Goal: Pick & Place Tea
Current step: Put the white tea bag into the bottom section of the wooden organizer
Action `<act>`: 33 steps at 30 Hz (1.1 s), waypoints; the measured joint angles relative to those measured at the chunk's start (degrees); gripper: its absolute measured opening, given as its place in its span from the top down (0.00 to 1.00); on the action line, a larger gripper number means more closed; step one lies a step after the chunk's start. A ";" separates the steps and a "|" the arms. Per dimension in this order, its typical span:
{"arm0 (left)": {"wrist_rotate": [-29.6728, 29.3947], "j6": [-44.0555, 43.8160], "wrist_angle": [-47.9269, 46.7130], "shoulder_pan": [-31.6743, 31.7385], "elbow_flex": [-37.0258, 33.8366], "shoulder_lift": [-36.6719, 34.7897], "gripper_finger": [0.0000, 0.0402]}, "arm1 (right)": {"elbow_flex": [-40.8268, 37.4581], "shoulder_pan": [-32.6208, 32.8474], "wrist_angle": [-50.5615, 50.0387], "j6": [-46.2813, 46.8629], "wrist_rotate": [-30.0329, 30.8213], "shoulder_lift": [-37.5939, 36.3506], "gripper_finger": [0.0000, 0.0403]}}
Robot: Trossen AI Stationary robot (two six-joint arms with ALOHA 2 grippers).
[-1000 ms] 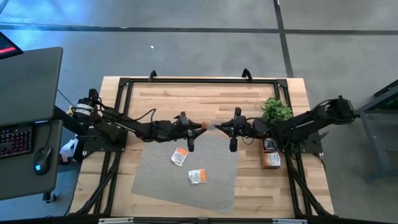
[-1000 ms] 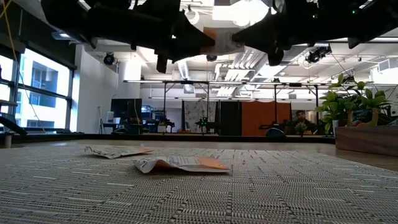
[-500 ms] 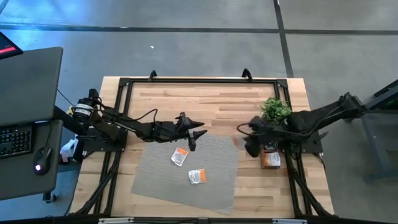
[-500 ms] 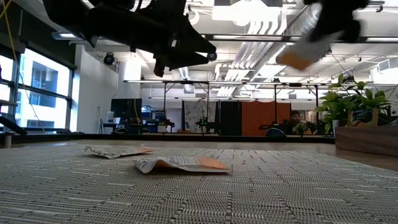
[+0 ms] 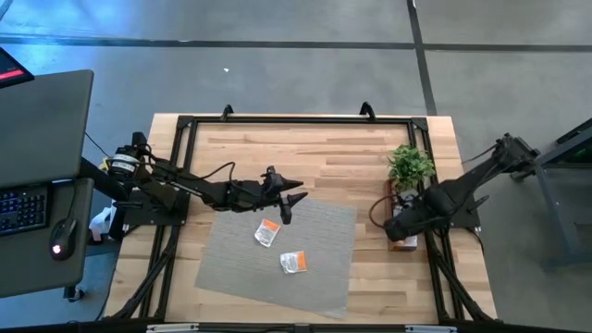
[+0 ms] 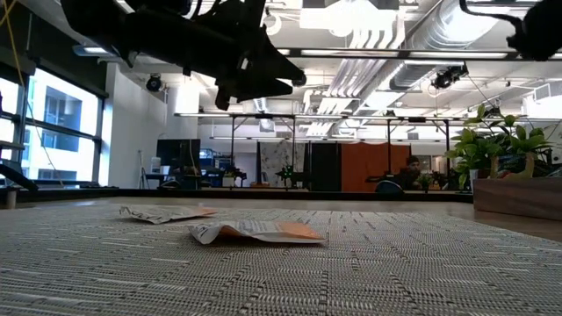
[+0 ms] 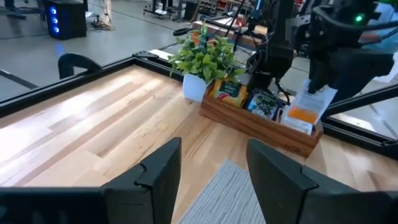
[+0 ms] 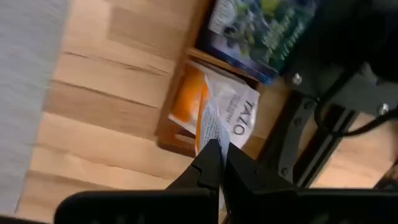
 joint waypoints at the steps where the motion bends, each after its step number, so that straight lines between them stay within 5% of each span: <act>1: 0.00 0.00 -0.05 0.00 0.00 0.00 0.55 | -0.71 0.15 0.45 0.74 -0.07 -0.02 1.00; 7: 0.02 0.00 -0.04 0.00 0.00 0.00 0.55 | -3.96 0.19 1.77 1.86 2.29 -0.04 1.00; 18: 0.00 0.02 -0.27 0.00 0.00 0.00 0.55 | -10.13 0.18 10.22 -1.04 -2.06 -0.03 0.90; 30: -0.32 0.02 0.28 0.00 0.00 0.00 0.55 | -10.00 -0.32 10.36 -4.23 -8.96 -1.05 0.76; 33: -0.31 0.31 0.23 0.02 0.00 0.00 0.55 | -8.39 -0.31 8.57 -4.31 -6.24 -2.42 0.75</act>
